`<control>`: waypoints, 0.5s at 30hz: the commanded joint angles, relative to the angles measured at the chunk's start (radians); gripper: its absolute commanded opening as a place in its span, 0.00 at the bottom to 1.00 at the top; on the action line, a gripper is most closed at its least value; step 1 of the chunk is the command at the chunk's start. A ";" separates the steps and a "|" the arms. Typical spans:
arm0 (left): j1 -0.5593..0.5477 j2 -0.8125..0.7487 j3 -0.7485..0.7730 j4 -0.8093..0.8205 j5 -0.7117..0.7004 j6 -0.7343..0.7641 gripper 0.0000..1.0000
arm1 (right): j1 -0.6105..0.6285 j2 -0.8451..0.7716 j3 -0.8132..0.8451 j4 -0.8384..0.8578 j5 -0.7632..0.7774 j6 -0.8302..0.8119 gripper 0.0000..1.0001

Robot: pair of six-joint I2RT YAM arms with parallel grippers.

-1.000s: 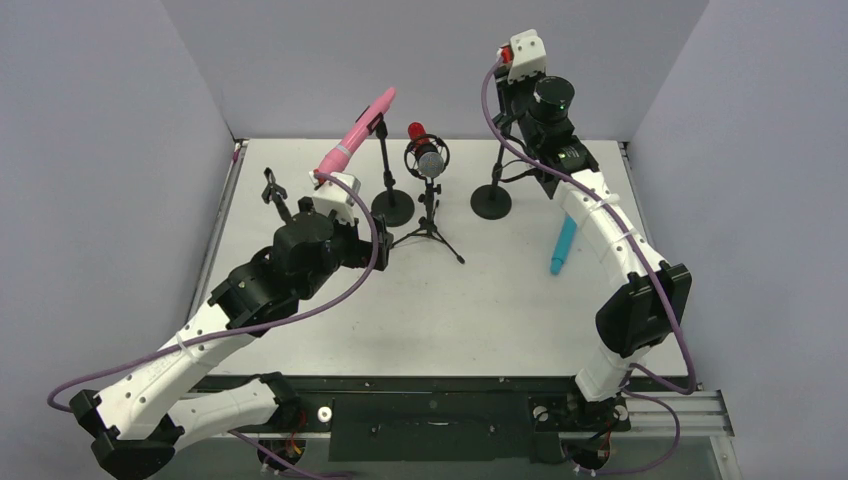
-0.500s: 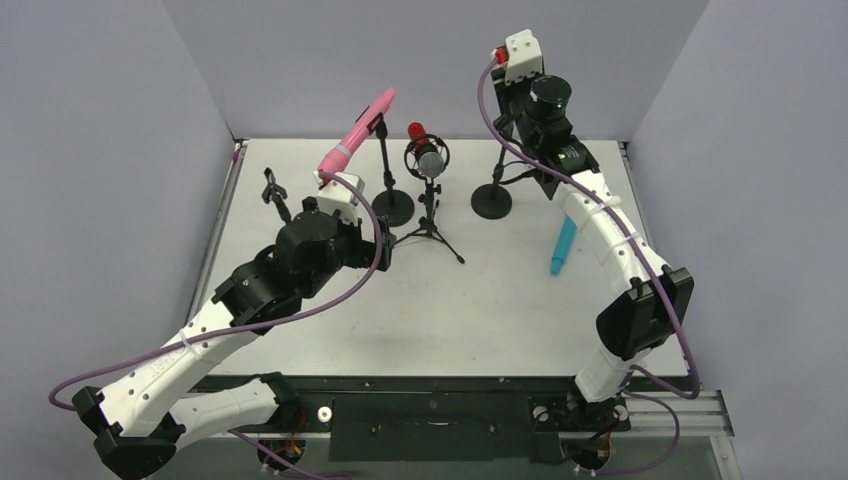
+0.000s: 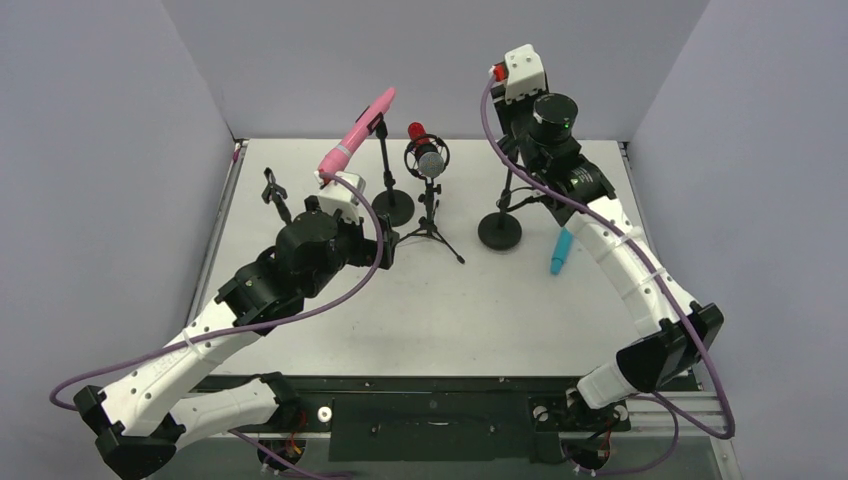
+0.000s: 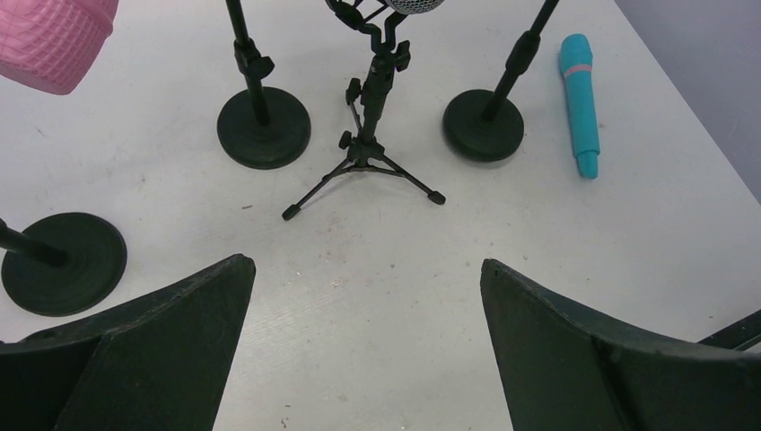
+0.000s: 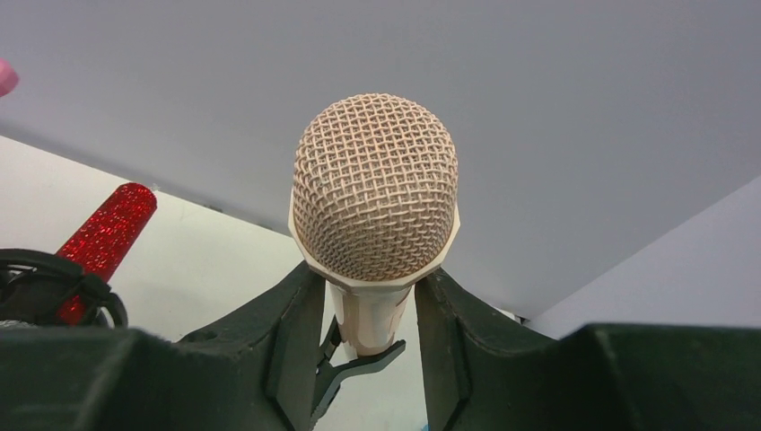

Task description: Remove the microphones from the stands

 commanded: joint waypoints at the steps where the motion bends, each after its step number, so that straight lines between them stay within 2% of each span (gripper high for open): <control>1: -0.005 -0.007 -0.020 0.085 0.017 0.000 0.96 | 0.062 -0.134 -0.020 0.091 0.089 -0.035 0.00; 7: -0.005 -0.017 -0.051 0.134 0.030 -0.006 0.96 | 0.161 -0.275 -0.132 0.082 0.191 -0.002 0.00; 15: -0.005 -0.031 -0.083 0.172 0.043 -0.008 0.96 | 0.344 -0.355 -0.174 0.001 0.375 -0.008 0.00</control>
